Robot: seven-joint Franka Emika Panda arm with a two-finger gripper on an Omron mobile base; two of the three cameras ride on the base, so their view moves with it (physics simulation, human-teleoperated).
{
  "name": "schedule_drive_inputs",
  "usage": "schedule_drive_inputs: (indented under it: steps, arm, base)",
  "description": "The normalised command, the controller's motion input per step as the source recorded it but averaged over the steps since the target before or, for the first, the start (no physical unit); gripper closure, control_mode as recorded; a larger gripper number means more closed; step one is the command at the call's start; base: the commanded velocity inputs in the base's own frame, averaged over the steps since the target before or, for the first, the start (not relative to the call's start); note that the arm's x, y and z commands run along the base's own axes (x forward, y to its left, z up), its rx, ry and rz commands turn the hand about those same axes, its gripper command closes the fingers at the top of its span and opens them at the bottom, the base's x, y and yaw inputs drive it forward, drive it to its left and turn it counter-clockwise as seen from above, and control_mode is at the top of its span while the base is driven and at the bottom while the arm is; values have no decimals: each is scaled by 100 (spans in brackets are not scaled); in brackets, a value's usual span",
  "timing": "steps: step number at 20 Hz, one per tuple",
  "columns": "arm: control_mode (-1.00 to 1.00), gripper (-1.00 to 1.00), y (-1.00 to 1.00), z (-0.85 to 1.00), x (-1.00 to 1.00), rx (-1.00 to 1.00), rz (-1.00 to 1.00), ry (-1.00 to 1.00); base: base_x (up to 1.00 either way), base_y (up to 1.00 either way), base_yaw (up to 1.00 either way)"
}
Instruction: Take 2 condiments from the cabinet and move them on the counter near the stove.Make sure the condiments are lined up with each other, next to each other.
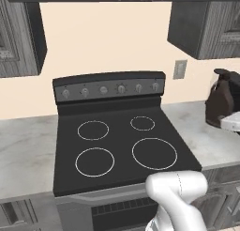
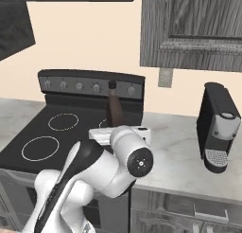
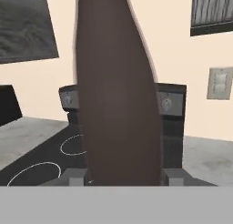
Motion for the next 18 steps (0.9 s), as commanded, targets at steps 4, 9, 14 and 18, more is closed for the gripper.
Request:
schedule_drive_inputs:
  steps: [4, 9, 14, 18]
  arm:
    - [-100, 100, -26, -76, 43, -13, 19, 0]
    - [-100, 100, -43, -46, 18, 0, 15, -3]
    - [-100, 100, -45, -36, 0, 2, 3, 0]
    - [-100, 100, -22, -28, 2, 4, 0, 0]
  base:
    - [0, 0, 0]
    - [0, 0, 0]
    - [0, 0, 0]
    - [0, 0, 0]
